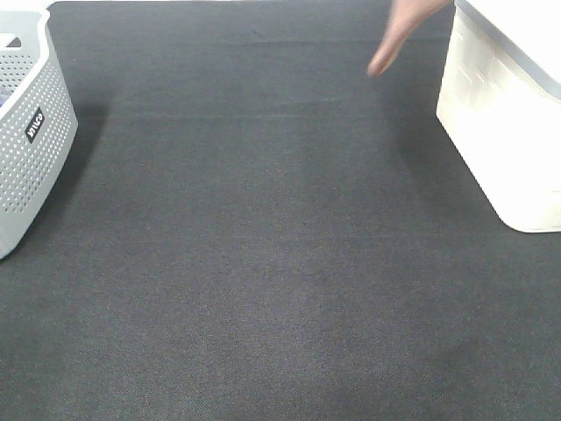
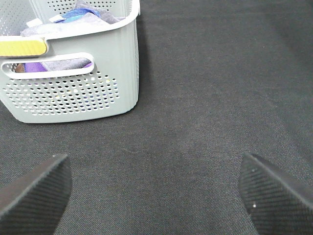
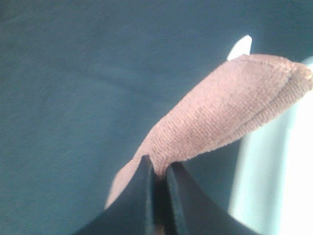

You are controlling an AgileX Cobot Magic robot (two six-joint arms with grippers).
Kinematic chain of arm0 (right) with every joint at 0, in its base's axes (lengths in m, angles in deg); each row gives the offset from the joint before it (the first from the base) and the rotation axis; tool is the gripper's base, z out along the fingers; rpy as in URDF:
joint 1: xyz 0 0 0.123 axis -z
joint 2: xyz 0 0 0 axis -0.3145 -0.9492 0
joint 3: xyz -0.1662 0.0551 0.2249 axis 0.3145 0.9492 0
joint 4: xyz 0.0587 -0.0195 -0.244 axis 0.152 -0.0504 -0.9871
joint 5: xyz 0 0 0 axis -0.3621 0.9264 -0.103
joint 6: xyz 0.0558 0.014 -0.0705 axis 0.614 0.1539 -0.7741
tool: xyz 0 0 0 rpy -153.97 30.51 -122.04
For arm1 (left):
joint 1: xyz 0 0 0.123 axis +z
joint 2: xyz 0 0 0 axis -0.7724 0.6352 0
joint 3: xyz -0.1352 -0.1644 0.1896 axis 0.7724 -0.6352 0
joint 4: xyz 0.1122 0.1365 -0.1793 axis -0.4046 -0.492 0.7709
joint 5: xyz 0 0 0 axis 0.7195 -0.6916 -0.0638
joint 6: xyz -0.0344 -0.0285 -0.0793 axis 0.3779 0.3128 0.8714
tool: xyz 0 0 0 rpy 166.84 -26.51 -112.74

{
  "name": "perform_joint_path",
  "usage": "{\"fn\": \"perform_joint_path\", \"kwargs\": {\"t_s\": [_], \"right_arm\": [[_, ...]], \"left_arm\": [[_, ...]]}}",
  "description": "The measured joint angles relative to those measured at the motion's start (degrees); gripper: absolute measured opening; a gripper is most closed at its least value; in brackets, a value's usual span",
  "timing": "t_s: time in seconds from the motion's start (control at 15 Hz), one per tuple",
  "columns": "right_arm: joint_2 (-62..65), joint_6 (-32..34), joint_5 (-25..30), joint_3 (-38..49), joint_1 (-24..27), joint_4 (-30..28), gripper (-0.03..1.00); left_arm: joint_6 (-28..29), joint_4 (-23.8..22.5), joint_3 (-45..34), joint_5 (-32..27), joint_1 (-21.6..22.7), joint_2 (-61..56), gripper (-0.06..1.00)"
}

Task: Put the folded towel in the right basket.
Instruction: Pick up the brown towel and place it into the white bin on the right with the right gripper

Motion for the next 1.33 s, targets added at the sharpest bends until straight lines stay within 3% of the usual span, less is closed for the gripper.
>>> {"fn": "perform_joint_path", "kwargs": {"t_s": [0.47, 0.67, 0.93, 1.07, 1.13, 1.33], "right_arm": [[0.97, 0.29, 0.0, 0.0, 21.72, 5.84, 0.01], [-2.46, 0.29, 0.0, -0.11, 25.67, 8.48, 0.01], [-7.56, 1.49, 0.11, 0.0, 25.9, 8.82, 0.02], [-8.54, 3.27, 0.17, 0.29, 25.9, 8.25, 0.15], [-8.54, 3.27, 0.17, 0.29, 25.9, 8.25, 0.15], [-8.54, 6.3, 0.17, 0.29, 25.9, 7.68, 0.51]], "left_arm": [[0.0, 0.0, 0.0, 0.0, 0.0, 0.0, 0.88], [0.0, 0.0, 0.0, 0.0, 0.0, 0.0, 0.88], [0.0, 0.0, 0.0, 0.0, 0.0, 0.0, 0.88], [0.0, 0.0, 0.0, 0.0, 0.0, 0.0, 0.88], [0.0, 0.0, 0.0, 0.0, 0.0, 0.0, 0.88], [0.0, 0.0, 0.0, 0.0, 0.0, 0.0, 0.88]]}}
